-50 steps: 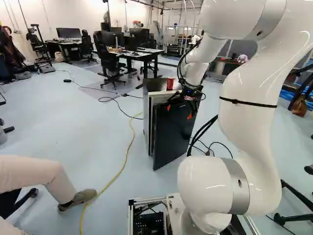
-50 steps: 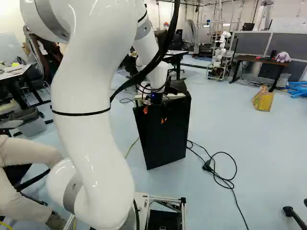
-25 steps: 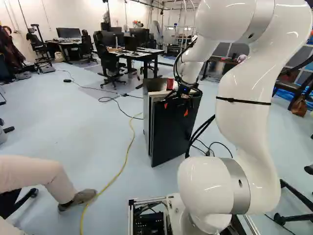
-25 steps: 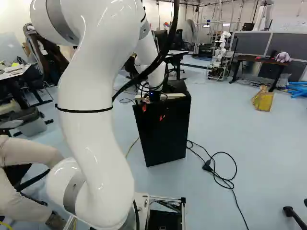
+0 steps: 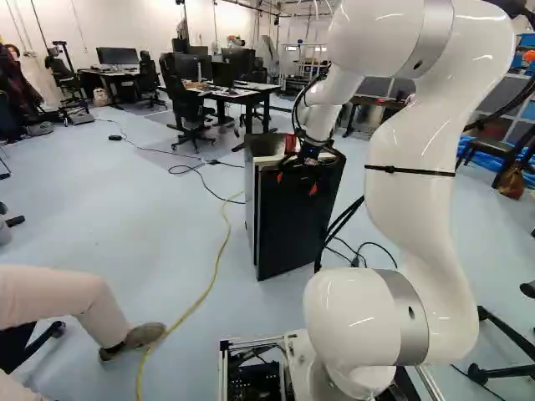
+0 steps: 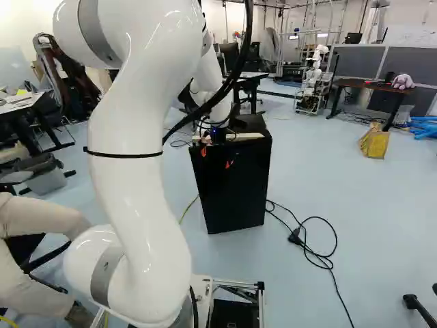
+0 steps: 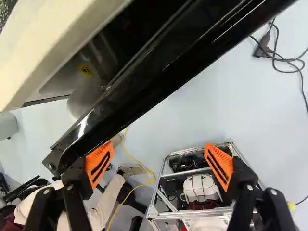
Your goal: Grab a drink from the fridge
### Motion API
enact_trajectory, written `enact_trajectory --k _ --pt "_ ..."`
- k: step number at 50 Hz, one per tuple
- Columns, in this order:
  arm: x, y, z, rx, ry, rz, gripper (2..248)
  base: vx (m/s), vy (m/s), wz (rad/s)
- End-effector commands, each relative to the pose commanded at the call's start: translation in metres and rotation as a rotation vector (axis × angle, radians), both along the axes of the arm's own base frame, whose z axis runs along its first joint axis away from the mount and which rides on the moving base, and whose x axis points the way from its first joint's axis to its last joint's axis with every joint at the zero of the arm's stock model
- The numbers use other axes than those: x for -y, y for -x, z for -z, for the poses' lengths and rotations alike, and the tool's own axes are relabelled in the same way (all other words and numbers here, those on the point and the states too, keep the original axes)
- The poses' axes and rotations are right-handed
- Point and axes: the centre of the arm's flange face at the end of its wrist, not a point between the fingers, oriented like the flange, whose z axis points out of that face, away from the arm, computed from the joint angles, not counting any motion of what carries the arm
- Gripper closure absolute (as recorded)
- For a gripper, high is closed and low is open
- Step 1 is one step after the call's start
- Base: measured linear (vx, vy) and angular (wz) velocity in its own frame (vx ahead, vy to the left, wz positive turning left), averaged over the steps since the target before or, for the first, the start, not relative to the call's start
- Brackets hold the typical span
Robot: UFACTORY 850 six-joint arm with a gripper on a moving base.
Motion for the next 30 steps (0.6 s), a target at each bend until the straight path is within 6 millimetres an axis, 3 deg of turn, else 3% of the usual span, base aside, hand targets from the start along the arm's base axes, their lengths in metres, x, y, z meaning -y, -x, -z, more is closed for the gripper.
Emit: enact_trajectory --k 30 --pt "-0.013 -0.025 0.000 0.037 0.010 -0.025 3 0.000 0.000 0.000"
